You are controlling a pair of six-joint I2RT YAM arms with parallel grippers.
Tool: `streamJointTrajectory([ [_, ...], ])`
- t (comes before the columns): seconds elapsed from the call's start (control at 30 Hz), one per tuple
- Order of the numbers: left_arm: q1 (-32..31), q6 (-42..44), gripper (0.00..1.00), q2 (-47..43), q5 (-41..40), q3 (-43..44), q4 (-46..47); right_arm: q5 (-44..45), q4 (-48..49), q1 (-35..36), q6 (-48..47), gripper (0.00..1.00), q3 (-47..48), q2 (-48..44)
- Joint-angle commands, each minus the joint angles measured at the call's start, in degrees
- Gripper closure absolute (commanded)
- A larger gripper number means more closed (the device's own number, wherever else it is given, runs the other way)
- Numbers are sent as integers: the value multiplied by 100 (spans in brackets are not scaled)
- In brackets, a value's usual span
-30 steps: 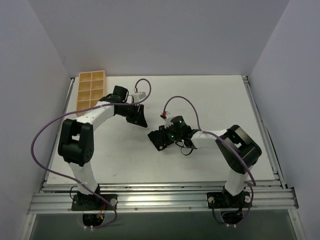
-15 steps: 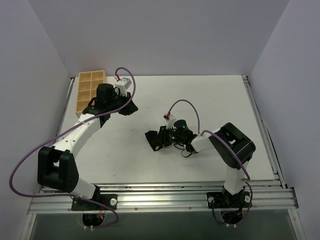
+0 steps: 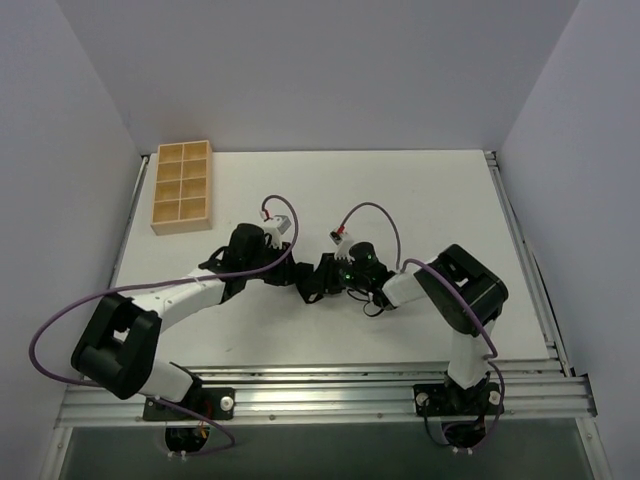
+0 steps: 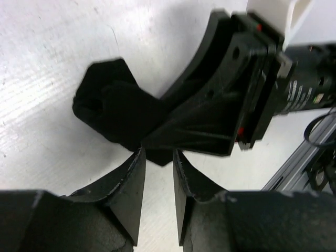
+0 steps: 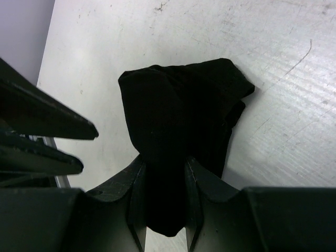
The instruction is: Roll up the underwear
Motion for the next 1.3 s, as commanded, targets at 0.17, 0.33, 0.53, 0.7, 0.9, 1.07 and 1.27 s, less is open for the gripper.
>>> streamJointTrajectory([
  [0.17, -193, -670, 68, 411, -370, -253, 1580, -162, -387, 30, 301, 85, -396, 339],
  [0.33, -202, -810, 67, 596, -449, -463, 1931, -136, -518, 48, 258, 84, -378, 287],
  [0.53, -351, -890, 67, 1106, -493, -464, 2196, 21, -904, 48, 126, 71, -361, 120],
  [0.7, -448, -819, 67, 1159, -590, -499, 2144, 92, -1336, 48, 29, 63, -299, -205],
  [0.9, -474, -732, 67, 1168, -660, -517, 2108, 180, -1609, 12, -15, 62, -299, -548],
  [1.07, -536, -635, 67, 1159, -731, -543, 2064, 286, -1732, 12, -15, 61, -352, -733],
  [1.27, -562, -600, 67, 913, -704, -587, 2021, 164, -1346, 12, 3, 83, -554, -400],
])
